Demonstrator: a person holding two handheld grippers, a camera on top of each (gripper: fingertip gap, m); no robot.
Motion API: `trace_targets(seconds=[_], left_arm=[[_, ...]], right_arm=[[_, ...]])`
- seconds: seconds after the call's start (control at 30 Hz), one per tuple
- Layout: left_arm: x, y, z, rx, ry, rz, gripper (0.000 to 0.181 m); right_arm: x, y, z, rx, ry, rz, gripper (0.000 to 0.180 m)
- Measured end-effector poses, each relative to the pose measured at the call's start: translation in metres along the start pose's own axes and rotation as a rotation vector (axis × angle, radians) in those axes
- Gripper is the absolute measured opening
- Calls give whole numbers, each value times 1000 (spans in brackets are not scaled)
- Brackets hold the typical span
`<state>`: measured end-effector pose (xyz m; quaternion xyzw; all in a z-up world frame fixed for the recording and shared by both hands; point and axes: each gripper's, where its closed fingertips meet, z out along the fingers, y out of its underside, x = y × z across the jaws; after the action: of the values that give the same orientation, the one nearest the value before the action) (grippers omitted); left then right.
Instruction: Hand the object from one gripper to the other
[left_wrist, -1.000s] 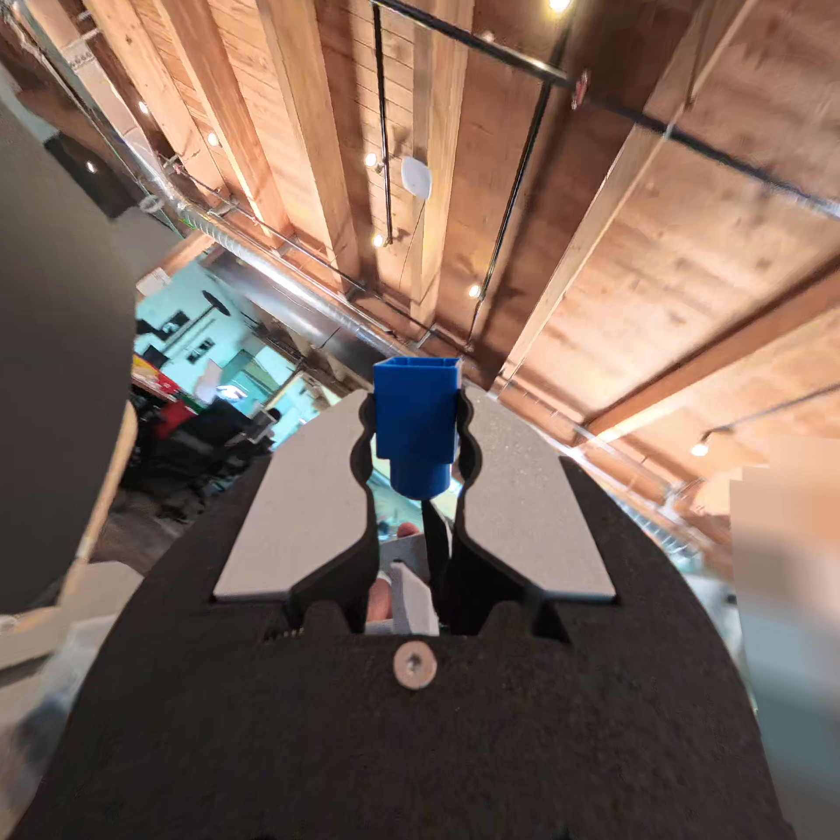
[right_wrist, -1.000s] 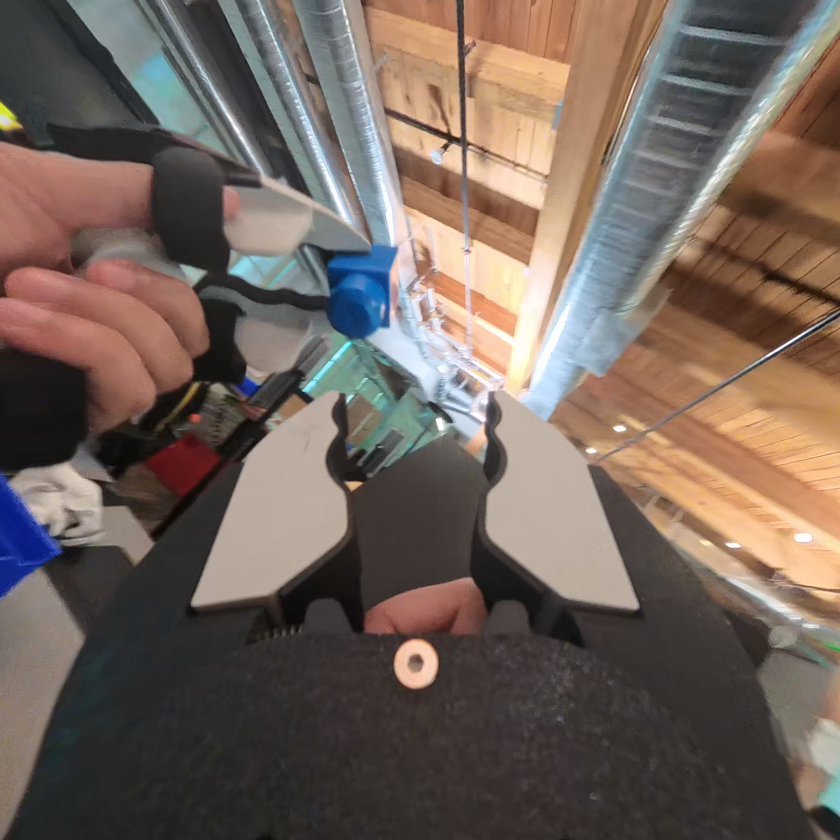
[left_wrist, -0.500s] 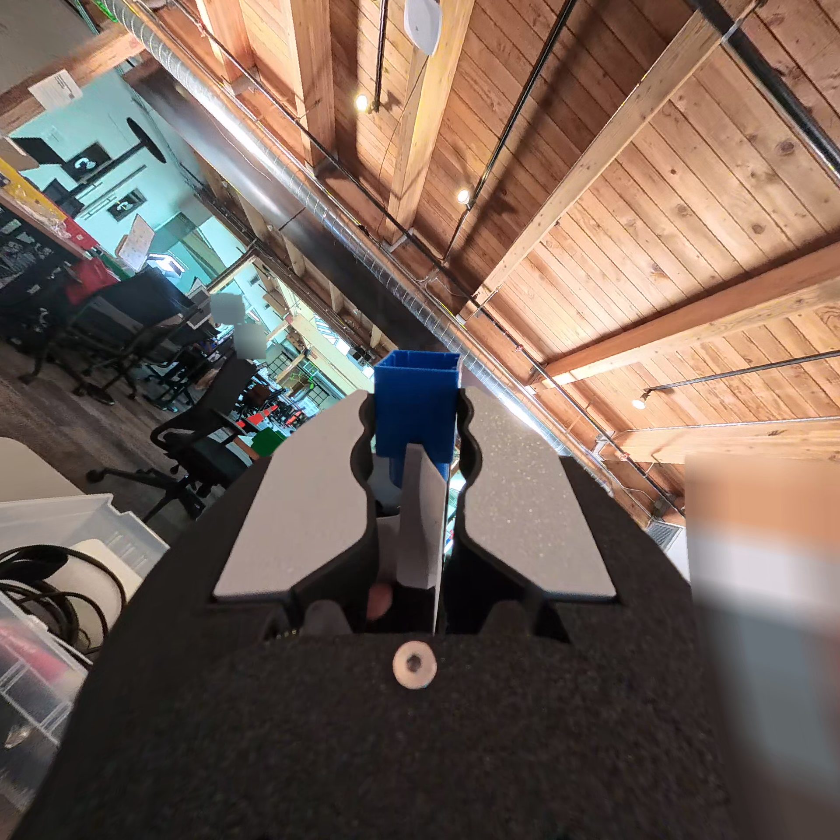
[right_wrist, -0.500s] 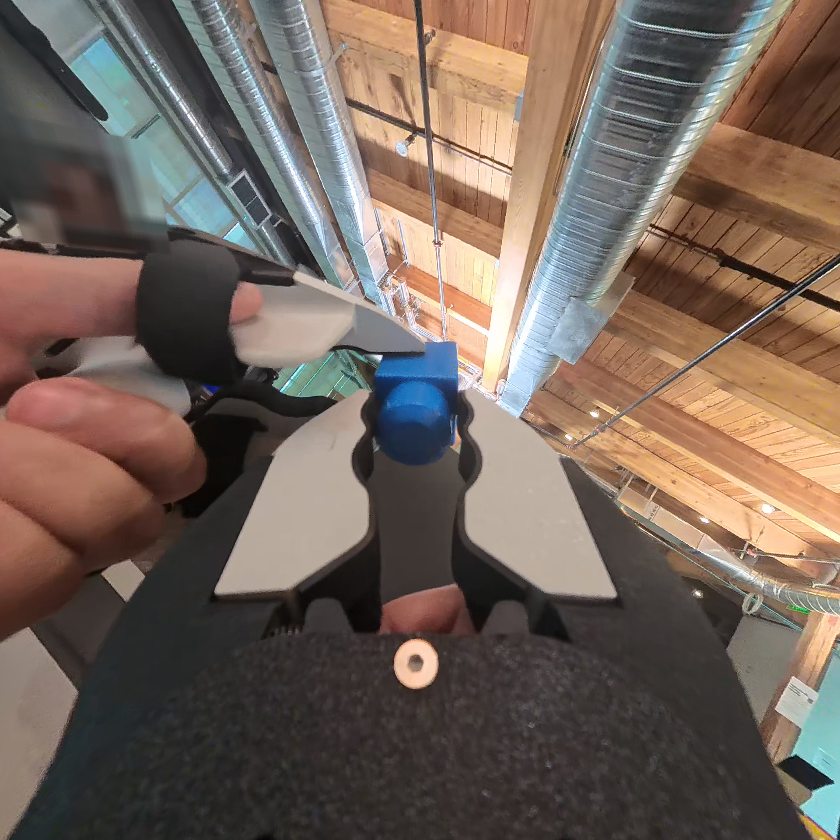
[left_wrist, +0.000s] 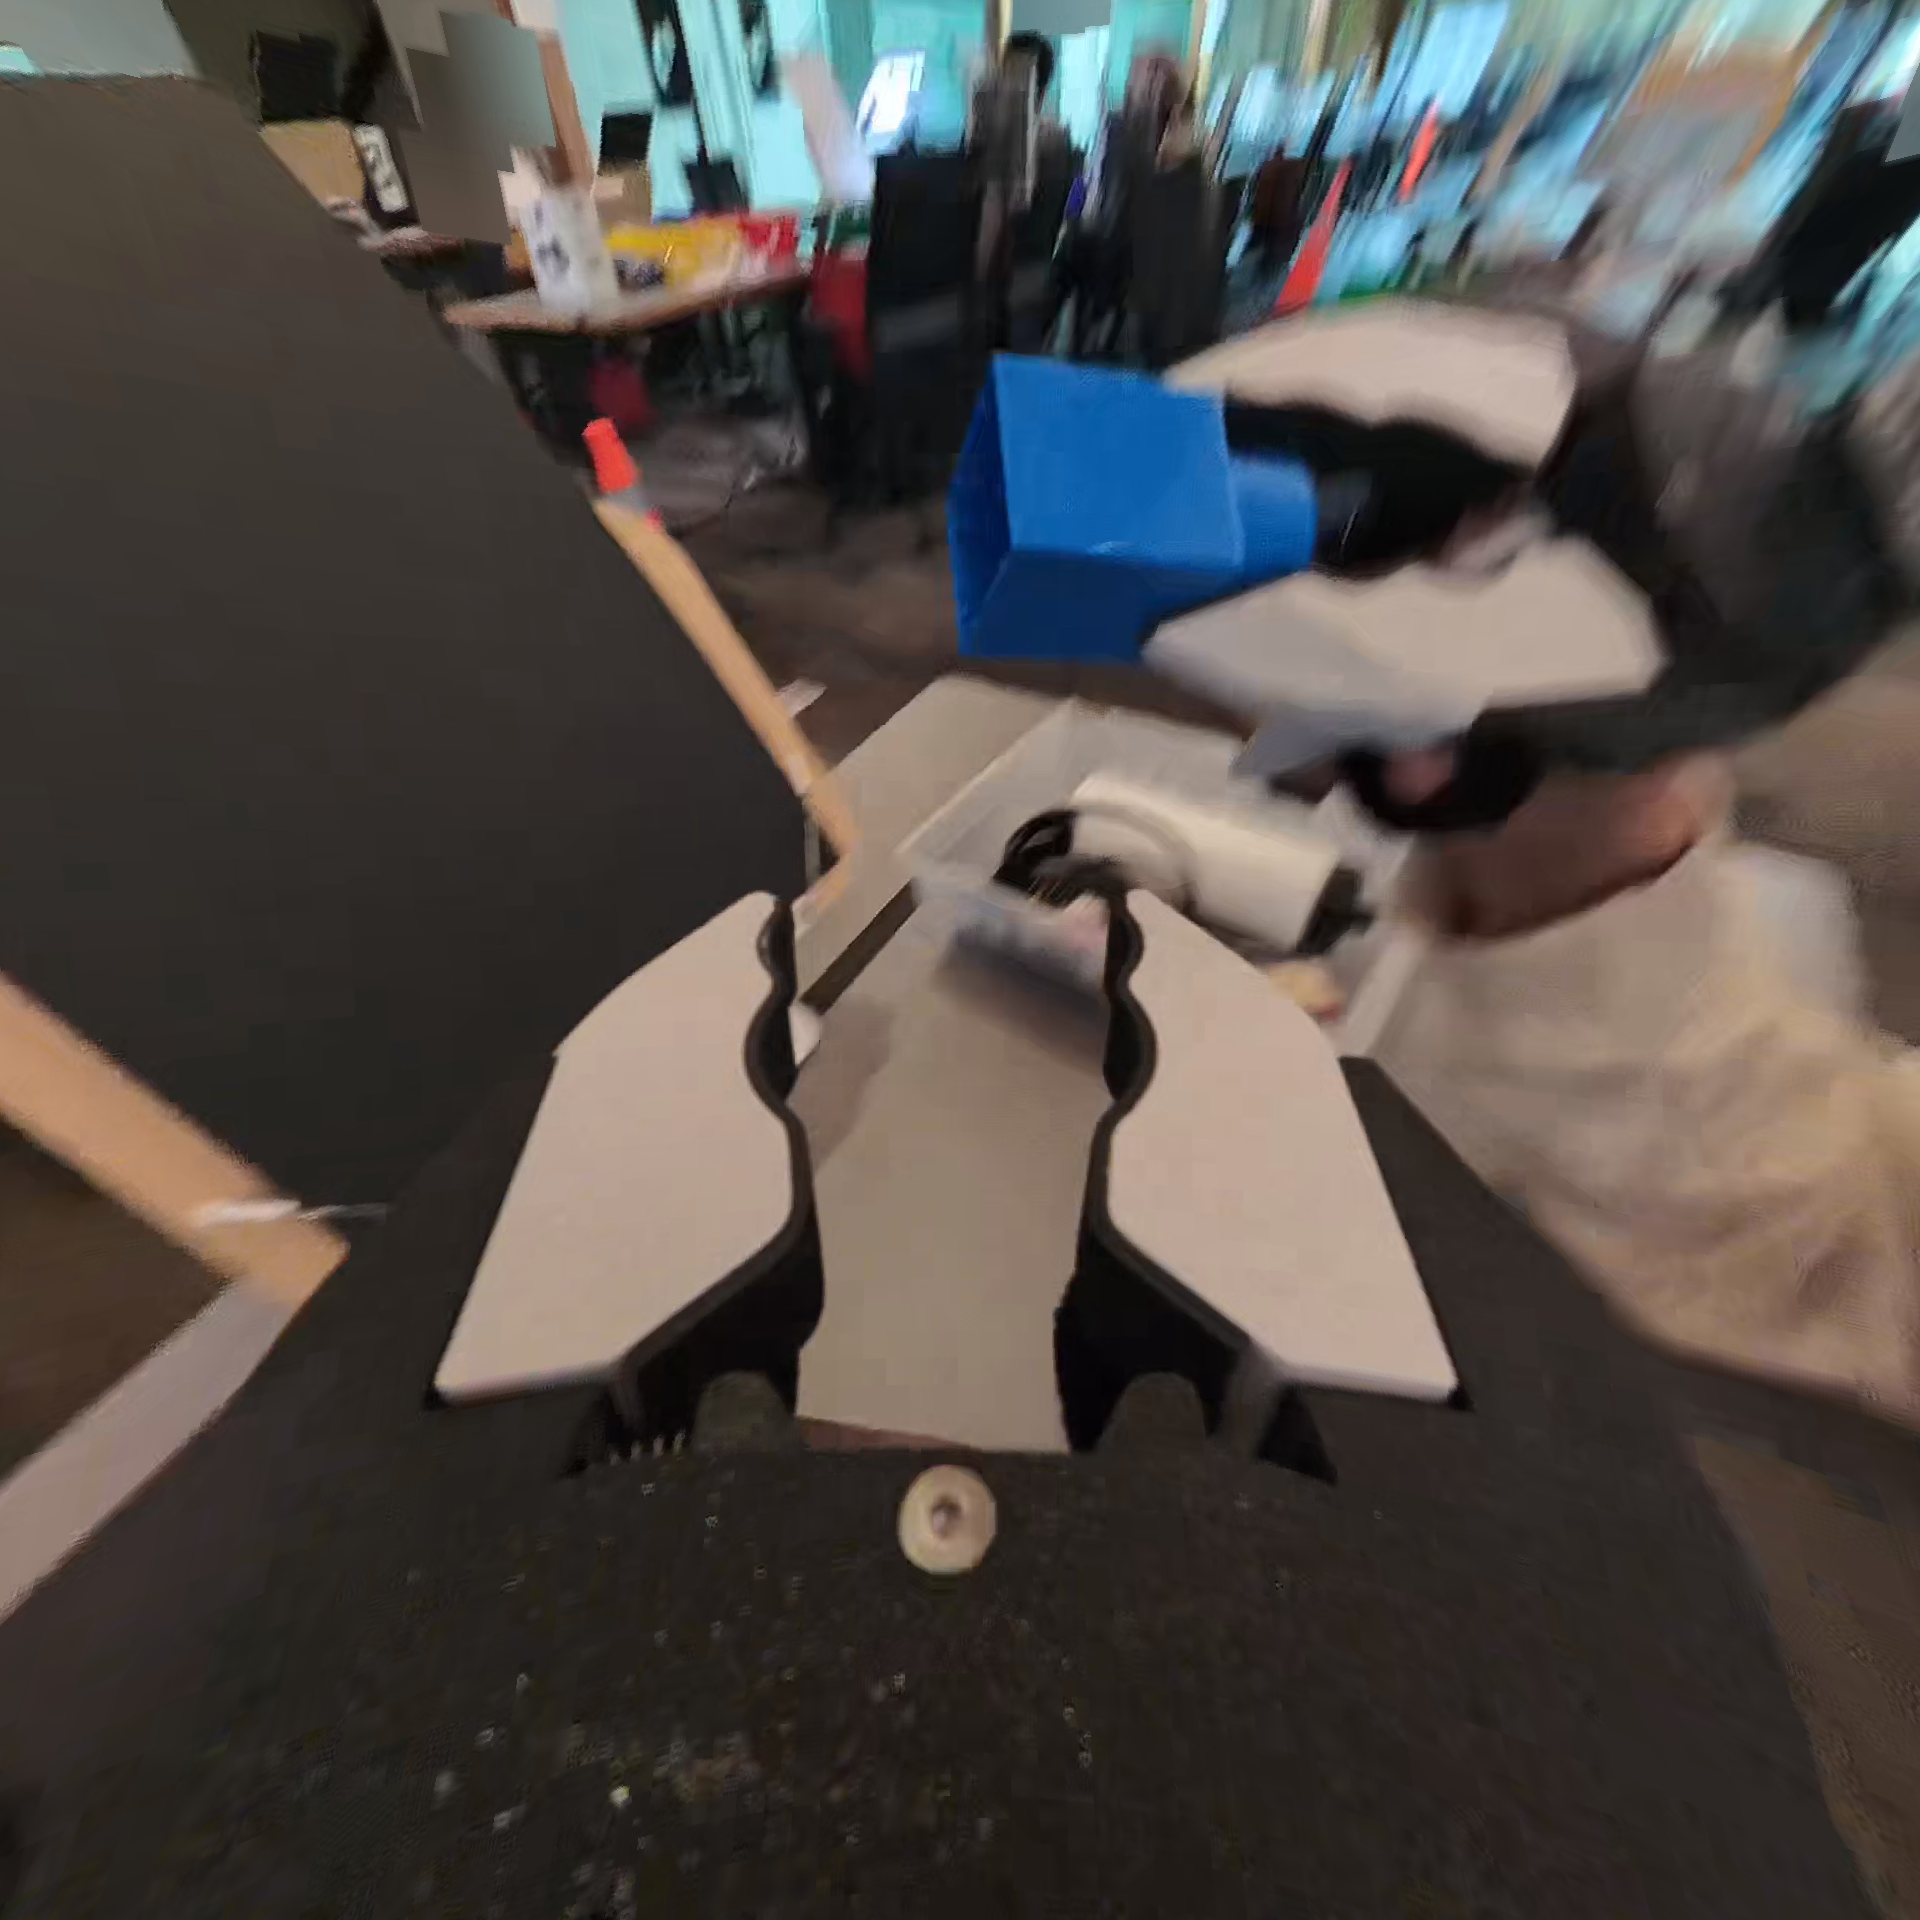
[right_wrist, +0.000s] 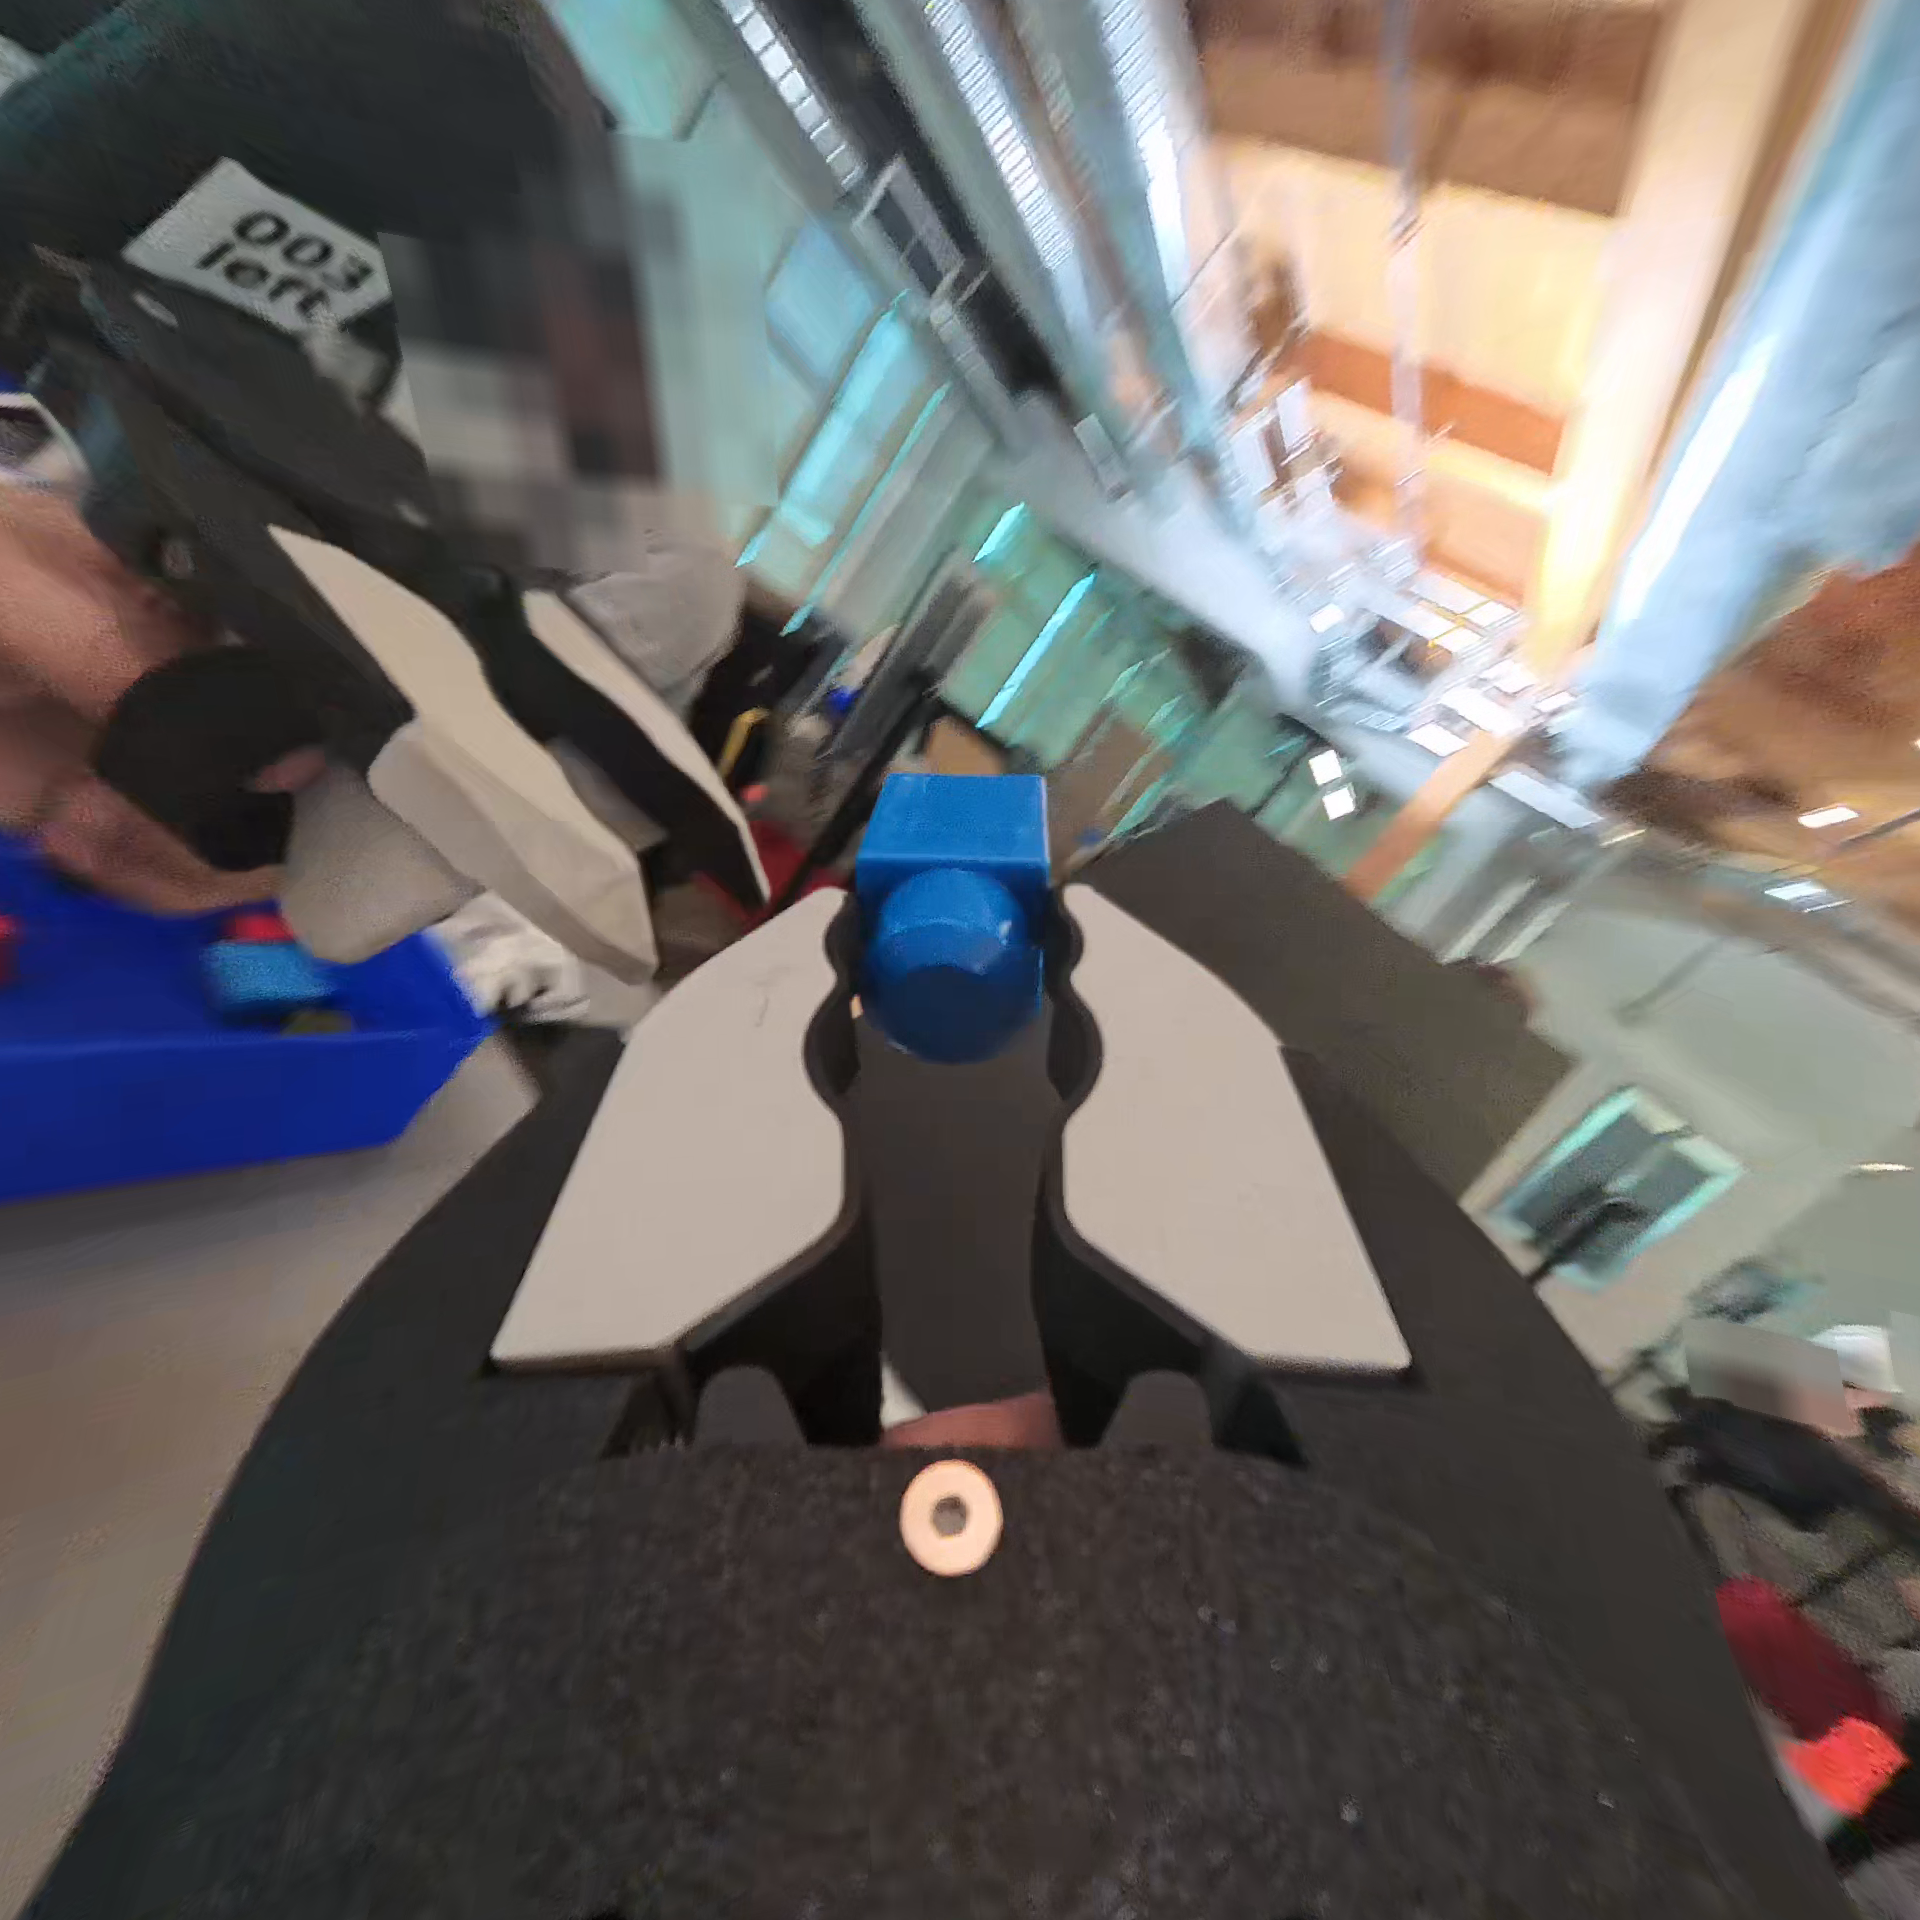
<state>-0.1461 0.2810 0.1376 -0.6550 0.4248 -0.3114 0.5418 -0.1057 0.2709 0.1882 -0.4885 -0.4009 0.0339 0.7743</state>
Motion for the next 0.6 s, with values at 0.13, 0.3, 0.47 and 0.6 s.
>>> trace_targets(seconds=[0.13, 0.3, 0.47, 0.6], left_arm=[[6, 26, -11, -112, 1, 184, 49], [38, 64, -10, -283, 99, 412, 54], [63, 86, 11, -405, 124, 564, 59], [70, 96, 24, -444, 133, 675, 37]], right_arm=[[-40, 23, -24, -144, -385, 82, 33], [-76, 55, -54, -324, -632, 32, 33], [-105, 66, -60, -402, -768, 6, 33], [-117, 71, -59, -414, -818, -11, 33]])
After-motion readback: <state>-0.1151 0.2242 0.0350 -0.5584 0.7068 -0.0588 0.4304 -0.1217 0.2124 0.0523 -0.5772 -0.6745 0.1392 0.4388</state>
